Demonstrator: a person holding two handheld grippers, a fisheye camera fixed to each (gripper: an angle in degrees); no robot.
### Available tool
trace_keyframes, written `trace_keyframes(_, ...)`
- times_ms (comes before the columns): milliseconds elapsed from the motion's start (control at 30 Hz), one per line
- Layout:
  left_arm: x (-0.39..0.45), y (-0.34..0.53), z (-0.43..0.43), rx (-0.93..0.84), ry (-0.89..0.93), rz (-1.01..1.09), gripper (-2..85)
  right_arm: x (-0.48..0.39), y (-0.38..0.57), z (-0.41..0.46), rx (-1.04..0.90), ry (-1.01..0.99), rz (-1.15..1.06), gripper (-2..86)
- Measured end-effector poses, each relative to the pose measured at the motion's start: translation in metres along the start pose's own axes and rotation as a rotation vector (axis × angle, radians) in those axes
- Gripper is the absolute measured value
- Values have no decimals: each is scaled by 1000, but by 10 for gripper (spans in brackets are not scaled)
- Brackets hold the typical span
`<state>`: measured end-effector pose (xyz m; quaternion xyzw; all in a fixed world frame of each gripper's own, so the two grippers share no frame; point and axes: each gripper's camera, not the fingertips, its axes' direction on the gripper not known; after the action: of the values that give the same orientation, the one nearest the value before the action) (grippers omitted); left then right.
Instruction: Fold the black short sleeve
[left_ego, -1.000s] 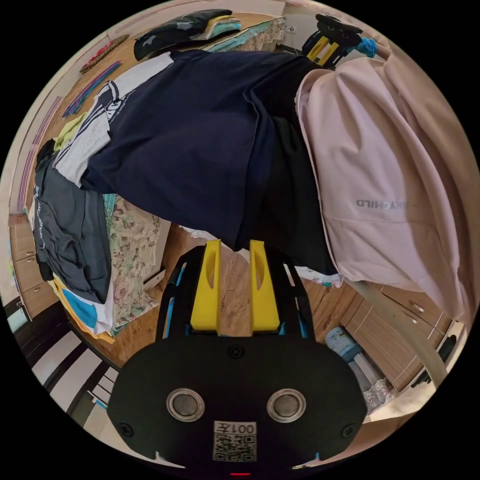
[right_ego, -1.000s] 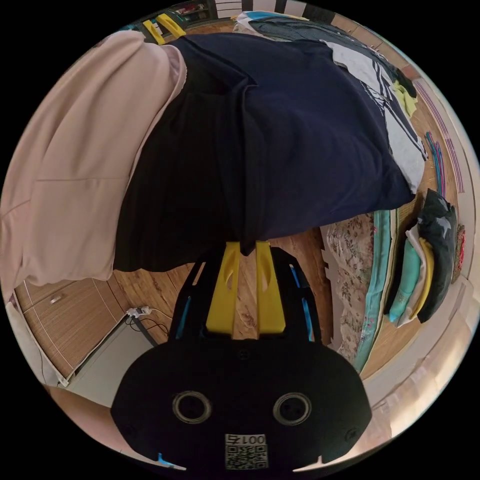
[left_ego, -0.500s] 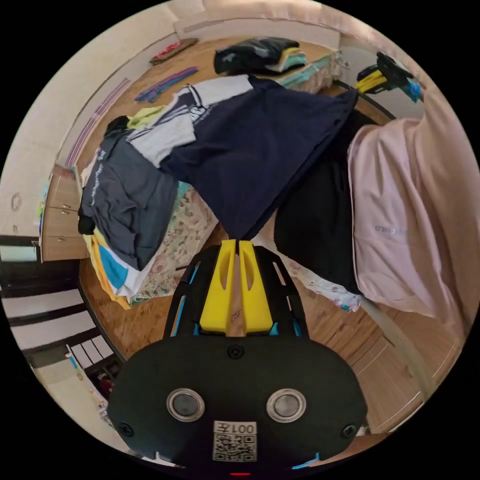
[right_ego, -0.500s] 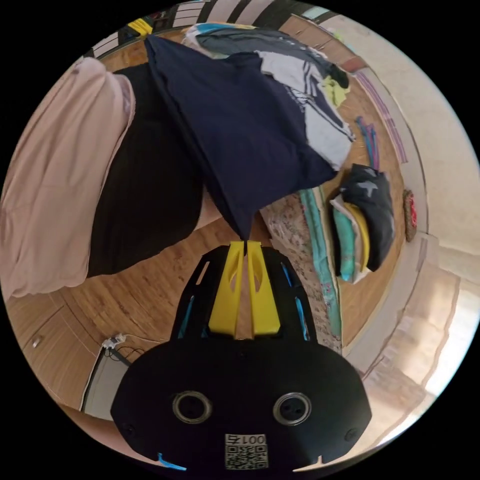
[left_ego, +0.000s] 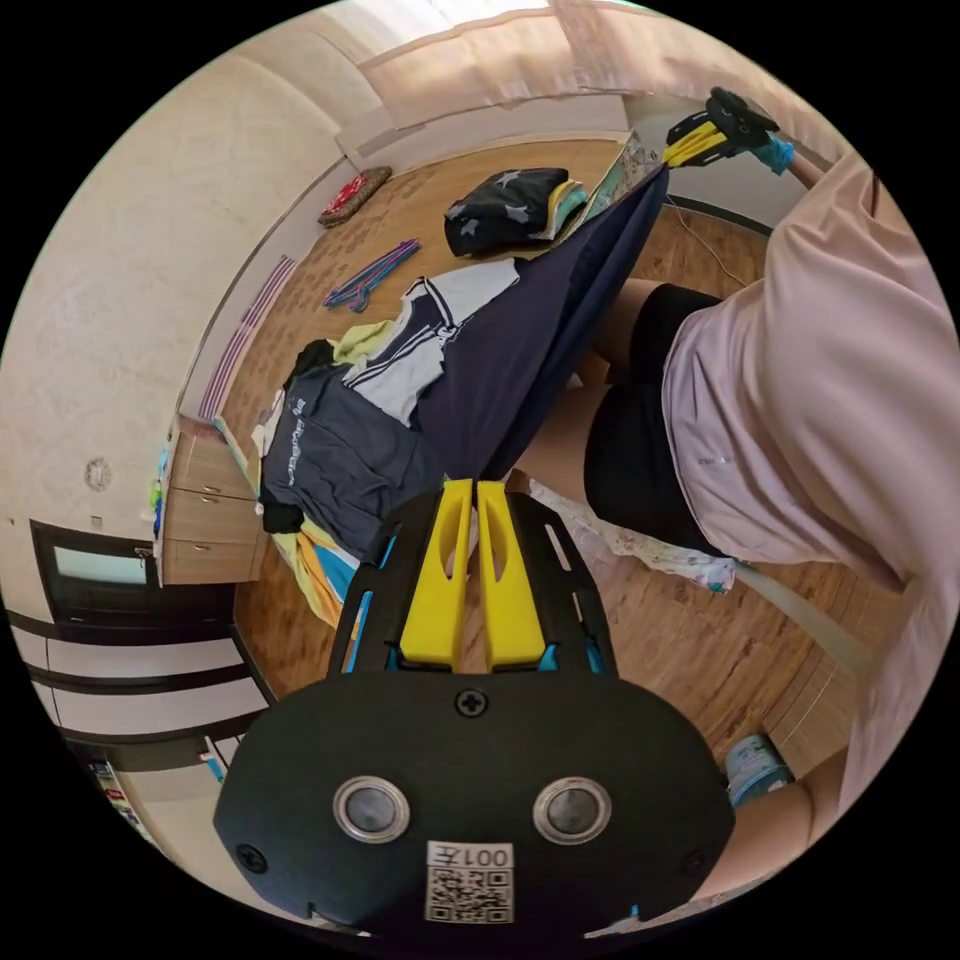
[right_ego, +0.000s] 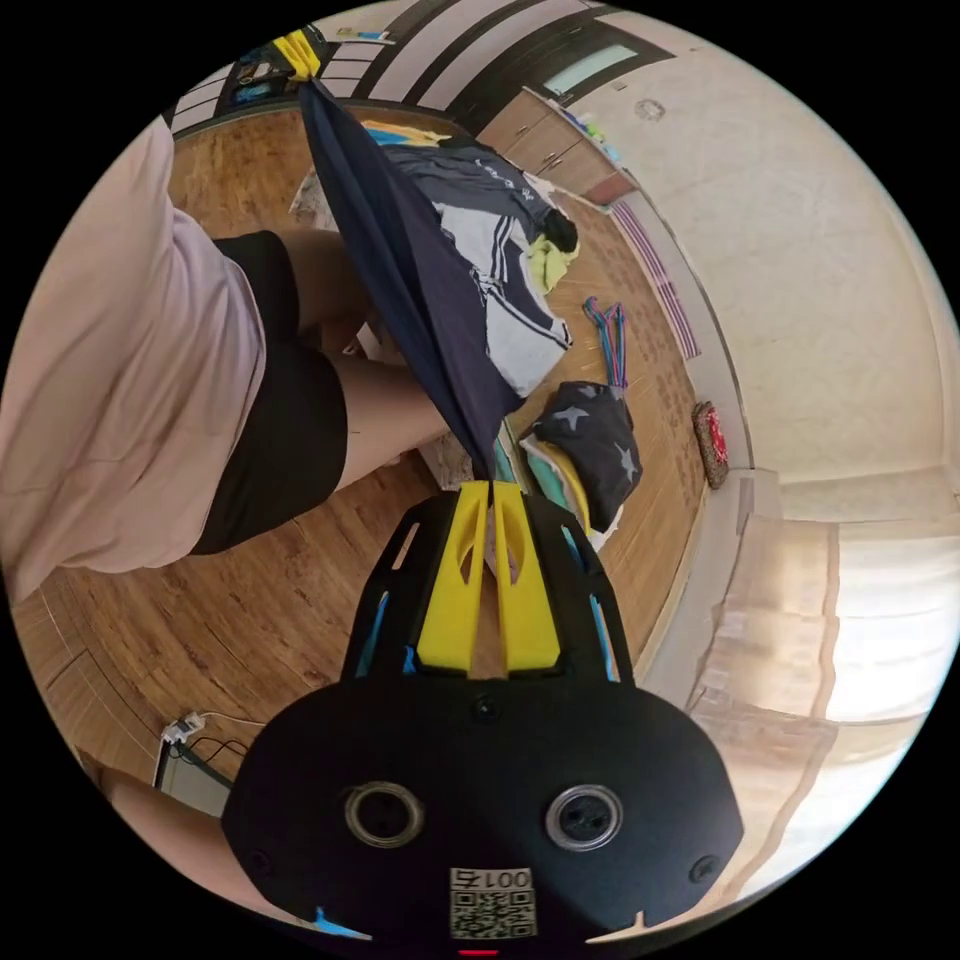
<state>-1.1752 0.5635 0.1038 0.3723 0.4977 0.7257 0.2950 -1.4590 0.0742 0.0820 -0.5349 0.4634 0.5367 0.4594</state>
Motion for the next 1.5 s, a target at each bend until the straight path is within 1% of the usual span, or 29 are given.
trace_keyframes(200, -8, 5, -30, -30, 9, 55, -17, 11, 5, -39, 45, 28, 1, 4)
trace_keyframes(433, -28, 5, -62, -3, 35, 108, -17, 34, 14, -66, 65, -19, 49, 4)
trace_keyframes(533, -46, 7, -66, 21, 100, 104, -16, 46, 15, -68, 78, -72, 73, 4)
trace_keyframes(700, -86, 0, -46, 88, 119, 46, -16, 79, 1, -37, 119, -95, 85, 4)
trace_keyframes(800, -116, -14, -22, 119, 122, 21, -17, 106, -20, -2, 110, -79, 65, 4)
trace_keyframes(900, -152, -32, 5, 166, 112, -17, -17, 142, -46, 34, 158, -7, 83, 4)
trace_keyframes(967, -190, -49, 29, 202, 93, -92, -17, 182, -69, 67, 209, 56, 212, 4)
trace_keyframes(1033, -222, -63, 48, 228, 87, -172, -17, 214, -87, 95, 222, 77, 329, 5)
trace_keyframes(1133, -275, -94, 90, 227, 85, -300, -17, 261, -122, 150, 228, 39, 460, 4)
trace_keyframes(1200, -304, -116, 123, 199, 79, -381, -17, 287, -147, 190, 193, 6, 501, 4)
trace_keyframes(1267, -336, -145, 172, 120, 88, -462, -17, 315, -180, 246, 125, -9, 540, 4)
trace_keyframes(1300, -343, -152, 184, 99, 91, -480, -17, 322, -187, 260, 107, -16, 547, 4)
trace_keyframes(1367, -368, -176, 230, 20, 111, -539, -17, 346, -214, 313, 41, -86, 587, 4)
trace_keyframes(1500, -394, -204, 278, -34, 111, -577, -17, 376, -243, 382, -58, -165, 652, 4)
